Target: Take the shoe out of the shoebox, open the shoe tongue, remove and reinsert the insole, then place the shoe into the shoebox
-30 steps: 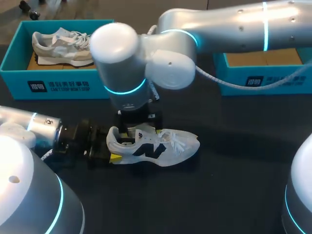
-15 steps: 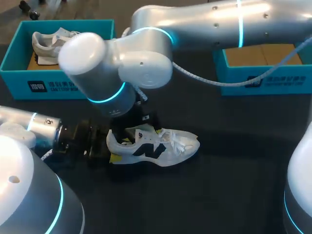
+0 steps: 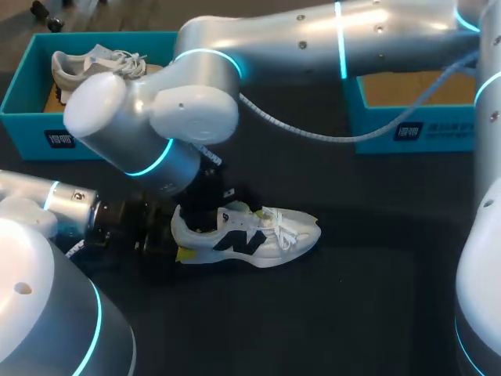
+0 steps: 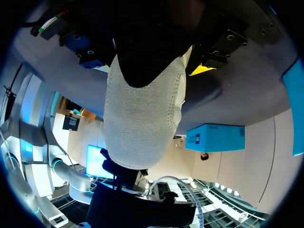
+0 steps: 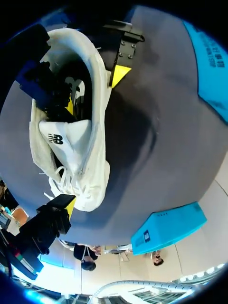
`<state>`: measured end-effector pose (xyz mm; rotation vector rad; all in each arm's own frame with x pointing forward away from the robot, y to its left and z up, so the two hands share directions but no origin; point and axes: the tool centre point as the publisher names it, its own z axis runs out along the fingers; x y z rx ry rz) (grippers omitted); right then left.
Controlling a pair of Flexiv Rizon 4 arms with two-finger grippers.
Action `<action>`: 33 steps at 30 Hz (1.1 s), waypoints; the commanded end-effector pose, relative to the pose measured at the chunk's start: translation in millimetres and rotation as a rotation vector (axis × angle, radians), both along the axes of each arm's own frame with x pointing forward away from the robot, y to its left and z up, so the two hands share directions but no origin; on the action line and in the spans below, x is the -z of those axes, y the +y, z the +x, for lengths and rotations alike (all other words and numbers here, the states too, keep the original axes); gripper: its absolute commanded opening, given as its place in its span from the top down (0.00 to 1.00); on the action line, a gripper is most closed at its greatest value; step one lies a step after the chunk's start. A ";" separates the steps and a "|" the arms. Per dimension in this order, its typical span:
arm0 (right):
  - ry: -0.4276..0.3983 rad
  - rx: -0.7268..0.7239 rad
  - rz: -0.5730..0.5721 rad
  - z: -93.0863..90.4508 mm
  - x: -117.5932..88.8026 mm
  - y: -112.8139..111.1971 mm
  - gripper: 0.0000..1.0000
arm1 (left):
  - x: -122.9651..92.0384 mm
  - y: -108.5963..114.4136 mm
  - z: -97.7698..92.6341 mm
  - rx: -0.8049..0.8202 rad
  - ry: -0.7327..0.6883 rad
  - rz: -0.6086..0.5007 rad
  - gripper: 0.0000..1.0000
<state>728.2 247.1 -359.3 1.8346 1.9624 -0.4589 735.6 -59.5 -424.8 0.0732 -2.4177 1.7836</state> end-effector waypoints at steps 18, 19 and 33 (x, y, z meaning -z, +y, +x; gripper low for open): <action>-0.182 0.329 -0.051 -8.2 -28.4 -27.2 0.79 | 2.9 0.5 2.0 -0.003 0.000 0.002 1.00; -0.181 0.330 -0.050 -8.6 -28.9 -28.0 0.91 | 2.9 0.5 2.0 -0.003 0.000 0.002 1.00; -0.171 0.324 -0.040 -6.2 -36.4 -46.5 1.00 | 2.9 0.5 2.0 -0.003 0.000 0.002 1.00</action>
